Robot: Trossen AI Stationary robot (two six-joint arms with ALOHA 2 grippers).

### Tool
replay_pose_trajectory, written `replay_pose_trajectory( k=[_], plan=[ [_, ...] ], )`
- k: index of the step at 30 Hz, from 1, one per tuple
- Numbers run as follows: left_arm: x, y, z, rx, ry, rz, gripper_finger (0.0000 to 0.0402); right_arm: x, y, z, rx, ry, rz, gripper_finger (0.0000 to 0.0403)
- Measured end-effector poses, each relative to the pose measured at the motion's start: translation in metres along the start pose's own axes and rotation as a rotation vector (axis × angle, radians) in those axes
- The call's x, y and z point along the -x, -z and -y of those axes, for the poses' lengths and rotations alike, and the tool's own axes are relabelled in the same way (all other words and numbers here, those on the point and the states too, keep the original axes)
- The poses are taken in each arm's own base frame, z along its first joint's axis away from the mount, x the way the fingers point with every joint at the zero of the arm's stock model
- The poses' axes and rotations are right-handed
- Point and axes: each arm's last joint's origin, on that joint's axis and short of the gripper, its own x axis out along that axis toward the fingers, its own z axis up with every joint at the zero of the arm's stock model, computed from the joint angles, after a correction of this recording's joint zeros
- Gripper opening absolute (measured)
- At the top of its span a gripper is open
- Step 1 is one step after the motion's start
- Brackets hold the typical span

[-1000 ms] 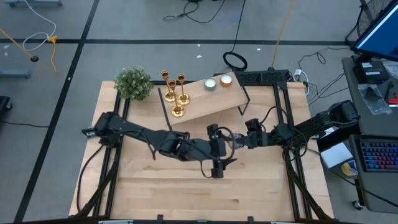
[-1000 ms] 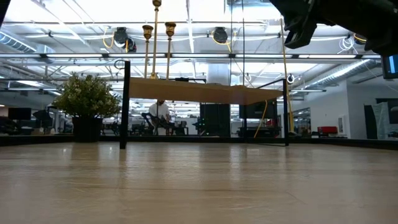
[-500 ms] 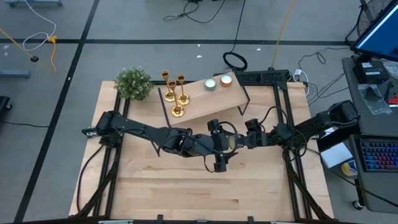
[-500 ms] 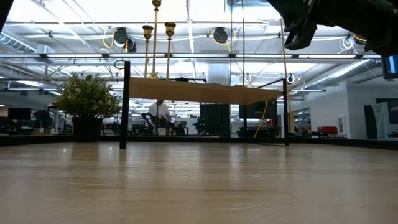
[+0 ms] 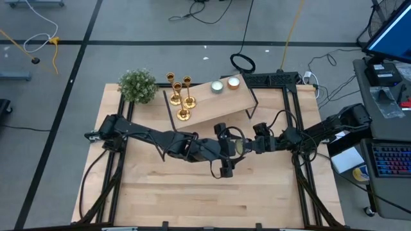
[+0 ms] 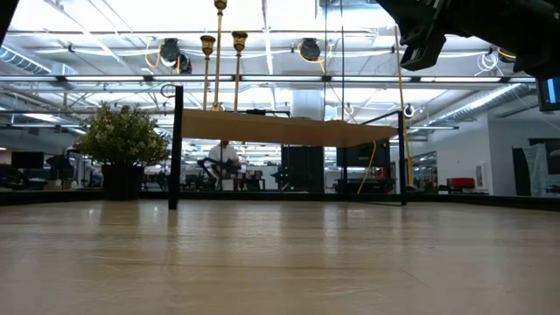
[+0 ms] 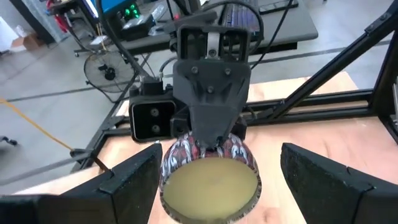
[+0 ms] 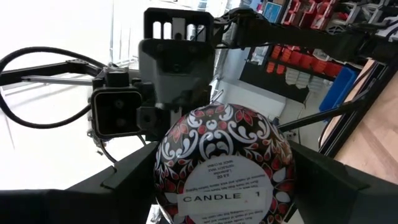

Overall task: Pick & Place candle stick holders
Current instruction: Put the black scented candle on the shelf

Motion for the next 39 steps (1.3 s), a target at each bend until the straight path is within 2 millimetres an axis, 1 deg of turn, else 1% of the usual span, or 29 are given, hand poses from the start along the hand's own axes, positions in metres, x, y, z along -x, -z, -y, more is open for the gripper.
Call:
replay_pose_trajectory(
  k=[7,10,13,15,17,24,34,39],
  plan=[
    [-0.002,0.007,-0.006,0.053,0.056,-0.068,0.0326,0.0,0.0,0.001,-0.003,0.006,-0.004,0.0293],
    [-0.002,0.007,-0.007,0.028,0.057,-0.072,0.0332,0.0,0.0,0.0,-0.003,-0.001,-0.002,0.0293],
    [-0.002,0.006,-0.006,-0.009,0.062,-0.062,0.0356,0.0,0.0,0.0,-0.003,-0.001,-0.002,0.0293],
    [-0.002,0.006,-0.005,-0.014,0.063,-0.062,0.038,0.0,0.0,0.0,-0.003,0.0,-0.002,0.0293],
    [-0.002,0.006,-0.005,-0.014,0.063,-0.063,0.0395,0.0,0.0,0.0,-0.003,0.0,-0.002,0.0293],
    [-0.002,0.006,-0.005,-0.039,0.077,-0.056,0.0382,0.0,0.0,0.0,-0.003,0.001,0.0,0.0293],
    [-0.007,0.005,-0.015,-0.025,0.122,-0.036,0.0381,0.0,0.0,0.0,-0.004,0.003,0.007,0.0293],
    [-0.015,0.011,-0.011,-0.033,0.133,-0.05,0.0381,0.0,0.0,0.001,-0.006,0.011,0.004,0.0293]
  ],
)
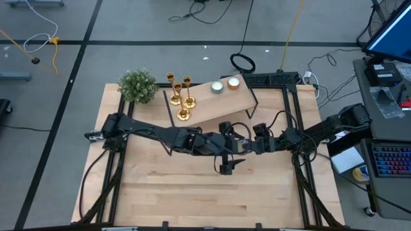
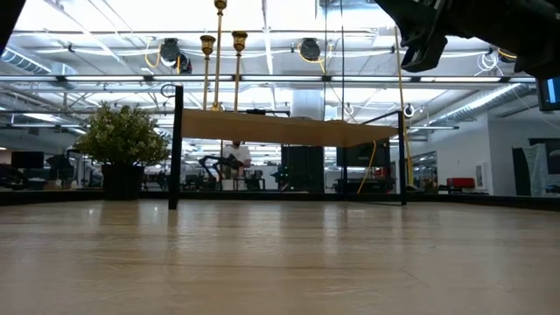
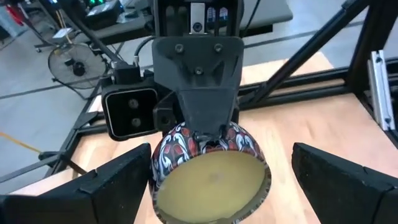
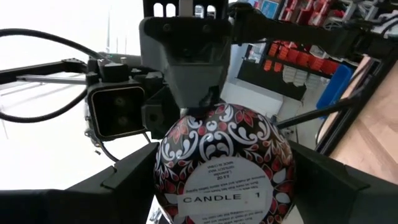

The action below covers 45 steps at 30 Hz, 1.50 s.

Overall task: Pick & Place candle stick holders
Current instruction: Put the black scented candle on the shelf

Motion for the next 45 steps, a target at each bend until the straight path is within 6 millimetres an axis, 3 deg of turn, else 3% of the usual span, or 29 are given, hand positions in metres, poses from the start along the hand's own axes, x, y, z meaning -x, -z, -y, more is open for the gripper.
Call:
replay_pose_trajectory(
  k=[9,18,45],
  plan=[
    [-0.0081,0.0065,-0.0032,0.005,-0.023,-0.028,0.0381,0.0002,-0.001,-0.0029,-0.011,-0.029,0.01,0.0293],
    [-0.0082,0.0063,-0.0023,-0.001,0.036,-0.023,0.0381,0.0001,-0.0006,-0.003,-0.01,-0.032,0.001,0.0293],
    [-0.0082,0.0015,-0.005,0.015,-0.017,0.023,0.0381,0.0,-0.0009,-0.0022,0.002,-0.023,0.007,0.0293]
  ],
)
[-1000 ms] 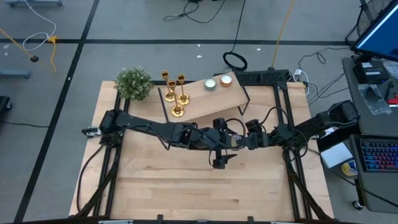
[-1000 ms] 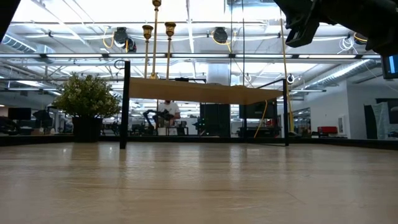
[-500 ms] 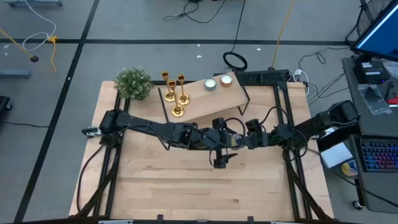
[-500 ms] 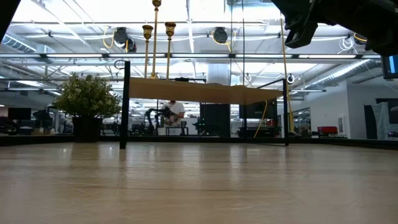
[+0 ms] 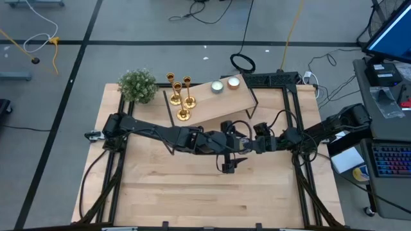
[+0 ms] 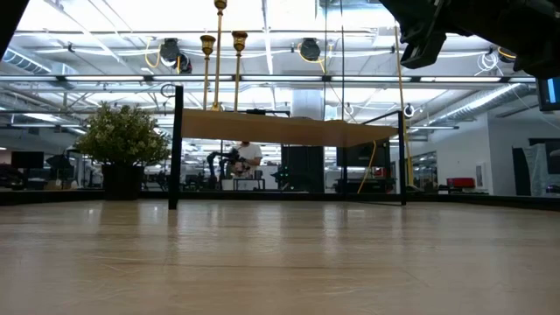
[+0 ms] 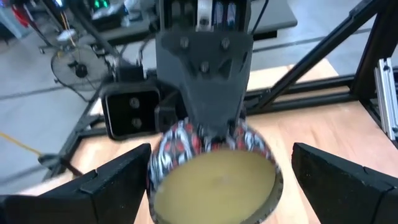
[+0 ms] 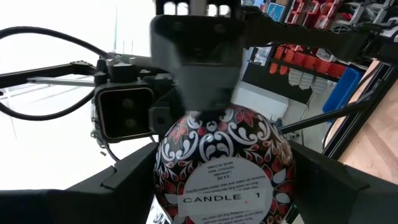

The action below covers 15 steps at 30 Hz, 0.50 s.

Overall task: Pick & Place candle stick holders
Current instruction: Put the black scented candle on the shelf

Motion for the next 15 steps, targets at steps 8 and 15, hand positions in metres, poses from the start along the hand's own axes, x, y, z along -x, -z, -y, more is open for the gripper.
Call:
replay_pose_trajectory(
  k=[8,15],
  plan=[
    [0.0006,-0.001,0.0008,-0.046,-0.006,0.007,0.0381,0.0,0.0,0.0,0.0,0.0,0.0,0.0293],
    [0.0006,0.0006,0.0009,-0.049,-0.005,-0.009,0.0379,0.0,0.0,-0.0001,0.0,-0.001,-0.002,0.0293]
  ],
)
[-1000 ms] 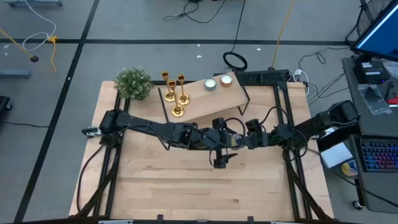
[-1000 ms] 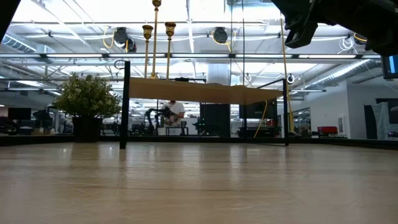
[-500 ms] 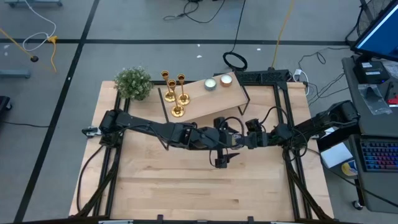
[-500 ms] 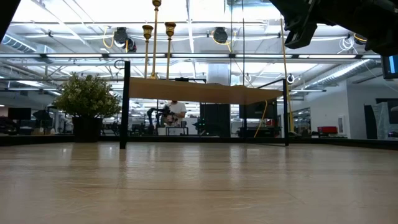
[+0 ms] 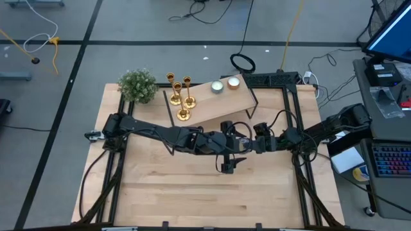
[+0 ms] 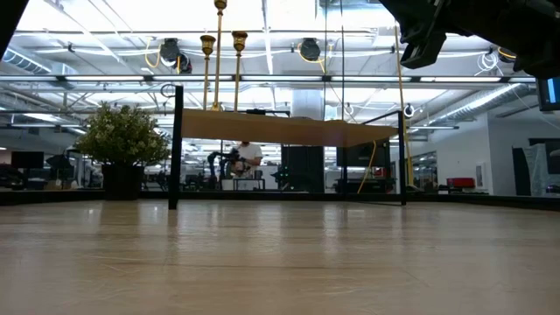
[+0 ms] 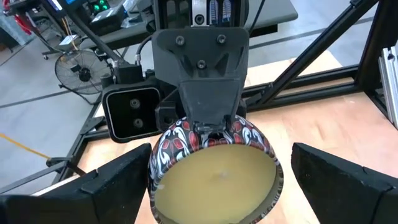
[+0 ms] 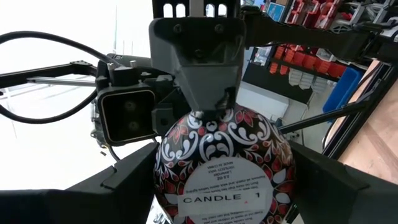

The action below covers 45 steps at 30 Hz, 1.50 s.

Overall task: Pick & Place candle stick holders
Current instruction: Put the black scented candle on the shelf

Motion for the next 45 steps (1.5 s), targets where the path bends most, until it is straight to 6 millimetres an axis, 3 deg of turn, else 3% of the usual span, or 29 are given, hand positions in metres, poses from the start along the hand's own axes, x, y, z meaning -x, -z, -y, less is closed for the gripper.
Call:
replay_pose_trajectory(
  k=[9,20,36,45],
  plan=[
    [0.0,0.0,-0.001,0.006,-0.026,-0.008,0.0288,0.0,0.0,0.0,-0.004,-0.001,-0.003,0.0293],
    [0.001,0.001,0.001,-0.01,-0.095,-0.027,0.0291,0.0,0.0,0.0,0.007,0.006,0.015,0.0311],
    [0.013,0.003,0.023,-0.057,-0.152,-0.091,0.029,0.0,-0.01,0.004,0.062,0.03,0.063,0.0317],
    [0.029,0.004,0.012,-0.047,-0.284,-0.174,0.0292,0.003,-0.016,0.009,0.098,0.064,0.084,0.0318]
  ],
)
